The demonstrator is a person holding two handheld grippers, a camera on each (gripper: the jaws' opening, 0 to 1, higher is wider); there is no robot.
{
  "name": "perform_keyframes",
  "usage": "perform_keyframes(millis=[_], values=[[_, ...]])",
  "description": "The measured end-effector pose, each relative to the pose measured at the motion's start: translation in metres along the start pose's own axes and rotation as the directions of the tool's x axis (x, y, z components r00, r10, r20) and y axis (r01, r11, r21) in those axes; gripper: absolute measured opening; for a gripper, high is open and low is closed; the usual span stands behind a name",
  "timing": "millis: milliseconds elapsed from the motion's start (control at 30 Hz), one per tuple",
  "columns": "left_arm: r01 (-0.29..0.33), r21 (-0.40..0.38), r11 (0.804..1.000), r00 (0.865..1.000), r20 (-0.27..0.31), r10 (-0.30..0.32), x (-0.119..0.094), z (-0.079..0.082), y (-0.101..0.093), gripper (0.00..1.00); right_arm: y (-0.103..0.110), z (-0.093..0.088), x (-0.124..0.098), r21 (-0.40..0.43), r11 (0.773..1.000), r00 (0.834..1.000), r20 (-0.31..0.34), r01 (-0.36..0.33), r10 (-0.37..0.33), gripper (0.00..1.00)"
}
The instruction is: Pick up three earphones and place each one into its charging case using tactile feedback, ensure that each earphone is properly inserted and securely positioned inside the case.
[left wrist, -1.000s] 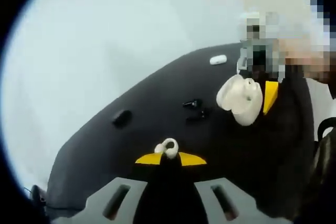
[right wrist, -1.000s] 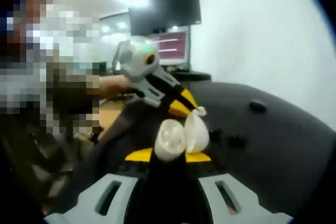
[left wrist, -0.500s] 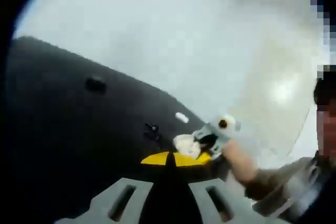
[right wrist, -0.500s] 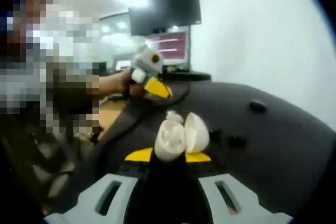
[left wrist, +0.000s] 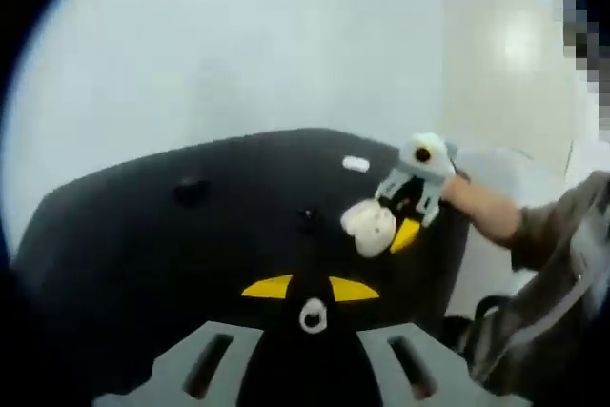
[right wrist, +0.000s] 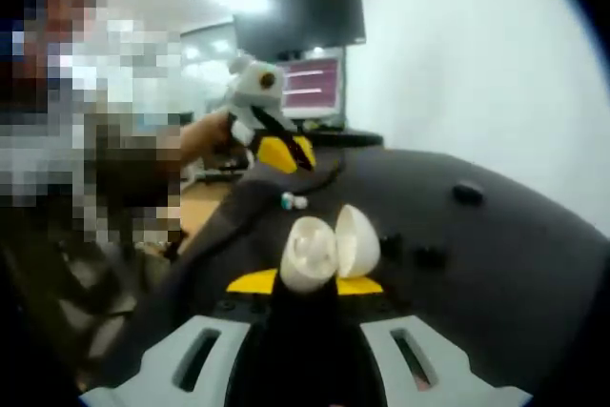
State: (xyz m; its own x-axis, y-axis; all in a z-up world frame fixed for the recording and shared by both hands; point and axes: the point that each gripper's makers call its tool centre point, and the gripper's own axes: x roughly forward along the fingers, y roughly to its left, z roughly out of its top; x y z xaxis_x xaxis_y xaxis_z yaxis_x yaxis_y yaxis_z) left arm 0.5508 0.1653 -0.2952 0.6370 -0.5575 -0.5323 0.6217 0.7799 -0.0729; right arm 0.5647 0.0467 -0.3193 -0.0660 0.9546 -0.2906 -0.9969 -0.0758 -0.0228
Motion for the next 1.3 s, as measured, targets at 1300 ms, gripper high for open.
perform_keyframes(millis=[1300], values=[[-0.282,0.814,0.508,0.812,-0.08,0.578,0.017,0.031,0.067,0.01,-0.001,-0.001,0.001,-0.007,1.0,1.0,0.0,0.001,-0.001,0.22]])
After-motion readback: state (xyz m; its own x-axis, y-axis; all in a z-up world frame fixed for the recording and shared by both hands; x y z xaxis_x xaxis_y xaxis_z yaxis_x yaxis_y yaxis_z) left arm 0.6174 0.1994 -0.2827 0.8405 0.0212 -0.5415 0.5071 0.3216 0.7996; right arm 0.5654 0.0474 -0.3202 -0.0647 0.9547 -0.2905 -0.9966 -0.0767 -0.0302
